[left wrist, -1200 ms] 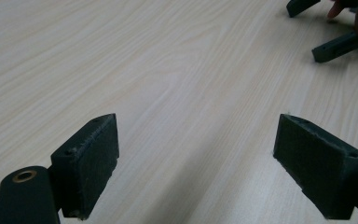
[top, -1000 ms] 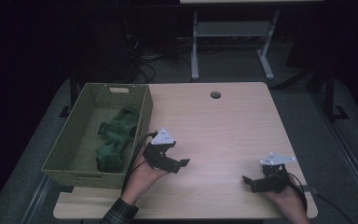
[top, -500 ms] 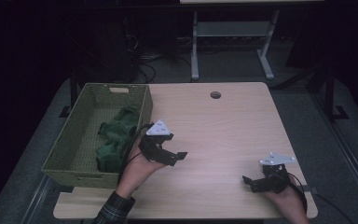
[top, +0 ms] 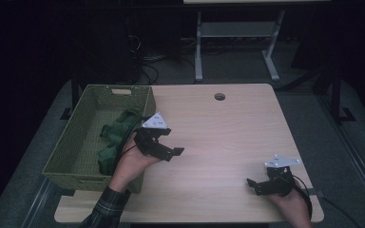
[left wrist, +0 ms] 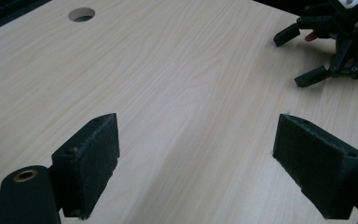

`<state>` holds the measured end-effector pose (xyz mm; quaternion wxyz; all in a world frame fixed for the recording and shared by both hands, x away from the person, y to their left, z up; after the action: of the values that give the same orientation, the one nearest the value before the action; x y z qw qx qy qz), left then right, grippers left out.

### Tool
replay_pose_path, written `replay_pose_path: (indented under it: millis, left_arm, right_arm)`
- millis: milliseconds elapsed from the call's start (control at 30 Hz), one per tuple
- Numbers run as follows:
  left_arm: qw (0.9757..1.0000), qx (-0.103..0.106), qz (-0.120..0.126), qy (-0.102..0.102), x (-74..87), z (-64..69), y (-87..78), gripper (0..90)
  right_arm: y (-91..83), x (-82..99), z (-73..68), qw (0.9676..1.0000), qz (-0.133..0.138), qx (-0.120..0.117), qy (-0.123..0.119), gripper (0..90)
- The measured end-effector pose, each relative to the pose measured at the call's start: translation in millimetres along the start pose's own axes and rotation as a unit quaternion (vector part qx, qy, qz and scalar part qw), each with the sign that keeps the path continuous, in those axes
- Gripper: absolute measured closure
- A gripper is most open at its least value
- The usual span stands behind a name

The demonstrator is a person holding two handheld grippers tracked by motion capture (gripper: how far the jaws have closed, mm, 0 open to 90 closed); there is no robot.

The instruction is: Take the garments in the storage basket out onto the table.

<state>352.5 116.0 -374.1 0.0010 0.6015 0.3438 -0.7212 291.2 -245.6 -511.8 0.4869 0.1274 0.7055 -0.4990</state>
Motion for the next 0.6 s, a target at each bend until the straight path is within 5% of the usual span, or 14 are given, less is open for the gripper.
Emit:
replay_pose_path:
  millis: [200,600]
  left_arm:
    - [1.0000,-0.005,0.004,-0.005,-2.4,-12.9,-13.7,14.2]
    - [0.9987,-0.048,0.002,-0.015,8.0,-40.4,-48.1,14.5]
  right_arm:
    - [0.1,0.0,-0.2,1.0000,0.000,0.001,0.001,0.4]
    - [0.1,0.0,-0.2,1.0000,0.000,0.001,0.002,0.4]
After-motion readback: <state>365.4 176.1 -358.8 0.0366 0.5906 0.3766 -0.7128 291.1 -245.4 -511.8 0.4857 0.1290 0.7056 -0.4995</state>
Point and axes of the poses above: each handheld gripper's, and its own axes: y roughly forward along the jaws, x roughly out of its underside, z roughly to its right, the point moved 4 cm from there along y, roughly forward along the jaws, and after that the axes turned 10 degrees about z, right-handed, at the moved point
